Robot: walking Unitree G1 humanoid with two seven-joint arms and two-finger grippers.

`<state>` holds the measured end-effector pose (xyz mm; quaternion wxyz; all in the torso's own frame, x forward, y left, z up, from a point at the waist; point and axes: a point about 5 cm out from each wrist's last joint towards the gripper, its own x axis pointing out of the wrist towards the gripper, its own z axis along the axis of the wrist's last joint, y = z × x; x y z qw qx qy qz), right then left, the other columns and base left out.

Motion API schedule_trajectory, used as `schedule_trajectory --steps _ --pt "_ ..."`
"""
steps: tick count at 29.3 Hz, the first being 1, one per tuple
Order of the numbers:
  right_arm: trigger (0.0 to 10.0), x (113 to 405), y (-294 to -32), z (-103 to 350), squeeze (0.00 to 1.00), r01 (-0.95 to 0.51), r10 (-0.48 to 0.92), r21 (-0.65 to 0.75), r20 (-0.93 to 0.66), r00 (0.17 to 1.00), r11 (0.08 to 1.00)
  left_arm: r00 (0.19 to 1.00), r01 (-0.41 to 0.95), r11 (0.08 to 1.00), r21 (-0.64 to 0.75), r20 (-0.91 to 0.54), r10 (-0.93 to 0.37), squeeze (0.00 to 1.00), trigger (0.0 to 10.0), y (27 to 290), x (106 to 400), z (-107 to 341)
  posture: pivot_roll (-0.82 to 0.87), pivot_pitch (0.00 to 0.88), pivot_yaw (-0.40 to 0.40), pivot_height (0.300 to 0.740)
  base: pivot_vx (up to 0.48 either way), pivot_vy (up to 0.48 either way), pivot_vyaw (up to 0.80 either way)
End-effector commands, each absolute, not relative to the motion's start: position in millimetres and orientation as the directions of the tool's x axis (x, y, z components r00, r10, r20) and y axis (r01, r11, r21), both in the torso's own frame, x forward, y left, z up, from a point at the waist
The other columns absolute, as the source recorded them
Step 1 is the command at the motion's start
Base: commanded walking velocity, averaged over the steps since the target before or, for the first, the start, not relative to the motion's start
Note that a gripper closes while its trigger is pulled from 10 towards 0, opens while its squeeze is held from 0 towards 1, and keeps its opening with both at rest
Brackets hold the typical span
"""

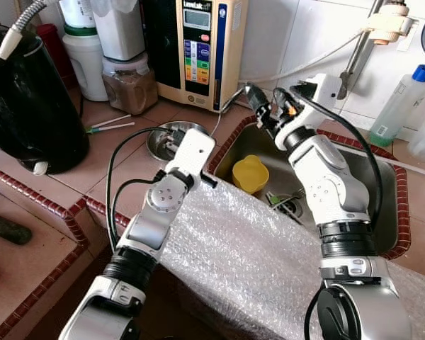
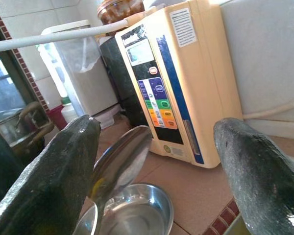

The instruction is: Kitchen organization

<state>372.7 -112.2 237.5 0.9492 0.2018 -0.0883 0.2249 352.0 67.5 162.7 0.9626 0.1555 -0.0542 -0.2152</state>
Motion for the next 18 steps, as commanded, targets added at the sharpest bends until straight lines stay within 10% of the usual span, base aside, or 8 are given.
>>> schedule_trajectory --steps 1,18 --pt "10.0 373.2 -111.1 244.4 0.00 -0.475 0.398 0.340 0.272 0.876 0.812 0.893 0.410 0.848 0.335 0.042 -0.448 0.00 5.5 65.4 351.8 163.9 0.09 0.000 0.001 0.740 0.000 0.000 0.00" --pt "10.0 382.8 -87.1 240.2 0.00 -0.445 0.410 0.389 0.174 0.895 0.807 0.878 0.425 0.824 0.374 0.052 -0.476 0.00 6.1 56.3 348.6 164.1 0.10 0.000 -0.001 0.740 0.000 0.000 0.00"
